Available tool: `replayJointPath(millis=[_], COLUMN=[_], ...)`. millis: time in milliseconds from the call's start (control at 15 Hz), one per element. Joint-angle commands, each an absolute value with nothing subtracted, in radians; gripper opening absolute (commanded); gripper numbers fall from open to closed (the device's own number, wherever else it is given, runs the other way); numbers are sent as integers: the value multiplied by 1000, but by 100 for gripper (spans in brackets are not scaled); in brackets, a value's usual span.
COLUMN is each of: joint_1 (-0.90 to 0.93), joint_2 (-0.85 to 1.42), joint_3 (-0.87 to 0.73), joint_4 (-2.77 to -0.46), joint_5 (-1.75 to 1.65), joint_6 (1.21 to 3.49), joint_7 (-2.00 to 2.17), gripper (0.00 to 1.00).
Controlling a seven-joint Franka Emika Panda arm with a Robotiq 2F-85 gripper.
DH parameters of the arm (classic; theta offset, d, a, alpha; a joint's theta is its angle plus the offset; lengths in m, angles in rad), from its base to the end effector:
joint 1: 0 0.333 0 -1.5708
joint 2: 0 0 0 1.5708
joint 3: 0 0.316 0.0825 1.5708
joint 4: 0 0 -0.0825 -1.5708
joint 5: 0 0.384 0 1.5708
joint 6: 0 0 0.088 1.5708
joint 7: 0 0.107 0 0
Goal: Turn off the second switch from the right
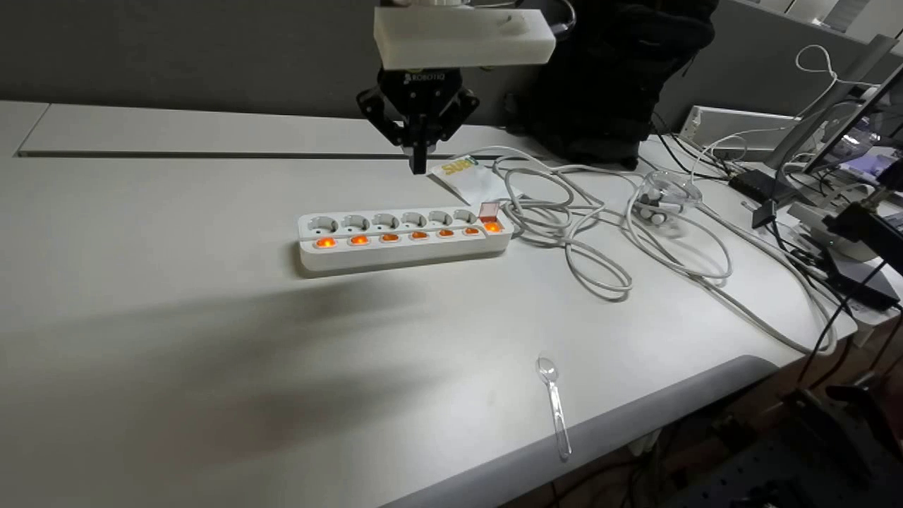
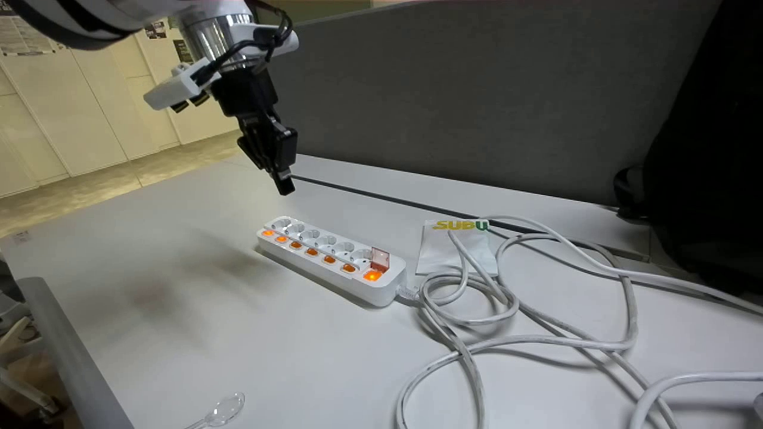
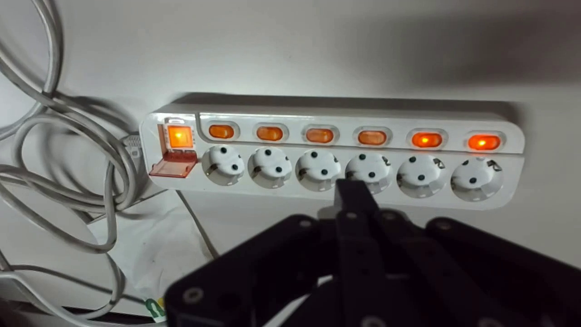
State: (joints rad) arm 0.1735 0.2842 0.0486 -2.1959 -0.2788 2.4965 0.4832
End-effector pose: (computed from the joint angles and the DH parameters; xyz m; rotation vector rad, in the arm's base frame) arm 0.5443 0.1246 0.2554 2.9993 -0.0621 0.1061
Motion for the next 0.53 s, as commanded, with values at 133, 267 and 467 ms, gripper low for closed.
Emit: replayJointPath(millis=[133, 267, 467], joint_1=[263, 281, 298], joint_2=[358, 373, 396], joint_3=[-16, -25, -30], joint_4=[-2186, -2190, -2185], joint_5=[-329, -324, -315], joint_6=[2546, 2554, 2577], joint_7=[638, 657, 670], gripper=[0, 0, 0])
